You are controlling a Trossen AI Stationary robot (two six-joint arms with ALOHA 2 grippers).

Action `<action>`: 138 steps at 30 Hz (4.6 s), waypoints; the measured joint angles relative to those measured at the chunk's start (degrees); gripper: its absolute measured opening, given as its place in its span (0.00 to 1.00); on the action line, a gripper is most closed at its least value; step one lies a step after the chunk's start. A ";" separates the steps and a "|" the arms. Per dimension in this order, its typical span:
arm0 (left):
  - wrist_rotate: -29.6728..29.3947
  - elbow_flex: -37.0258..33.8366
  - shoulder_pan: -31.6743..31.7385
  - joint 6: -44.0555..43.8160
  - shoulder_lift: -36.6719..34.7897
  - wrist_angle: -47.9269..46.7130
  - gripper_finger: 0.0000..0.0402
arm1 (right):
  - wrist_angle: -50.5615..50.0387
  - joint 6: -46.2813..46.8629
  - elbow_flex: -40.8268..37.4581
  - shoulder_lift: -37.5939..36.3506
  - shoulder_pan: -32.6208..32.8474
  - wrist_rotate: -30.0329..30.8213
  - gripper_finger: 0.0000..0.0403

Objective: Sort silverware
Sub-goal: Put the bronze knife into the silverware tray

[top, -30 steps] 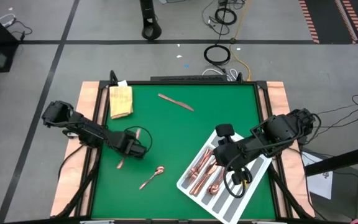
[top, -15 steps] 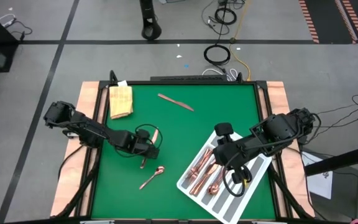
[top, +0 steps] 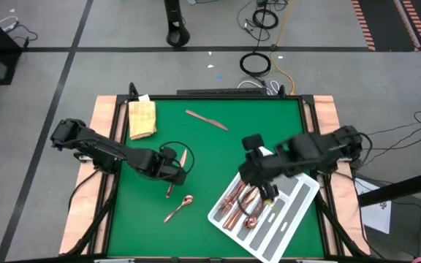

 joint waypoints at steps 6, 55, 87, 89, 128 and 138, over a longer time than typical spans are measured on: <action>3.27 1.31 0.73 1.81 -0.02 -10.98 0.00 | 3.73 -1.74 -7.67 -0.17 -7.74 -11.02 0.35; 11.14 -10.67 15.58 18.53 -8.54 18.72 0.10 | 35.78 2.36 -26.76 0.98 -10.54 -20.10 0.47; 0.80 -10.58 15.45 27.50 -25.53 -1.55 0.23 | 41.53 19.93 -33.40 26.98 -16.38 -20.06 0.46; 0.73 -10.58 15.45 27.53 -25.53 -1.85 0.23 | 41.19 20.30 -33.32 27.37 -16.27 -18.36 0.37; -2.39 -10.58 15.45 29.99 -25.55 -8.76 0.23 | 23.80 16.53 -11.84 29.12 -24.23 -15.08 0.39; -3.32 -10.58 15.45 30.42 -25.55 -8.74 0.23 | 38.11 21.11 -25.43 28.64 -24.79 -15.06 0.60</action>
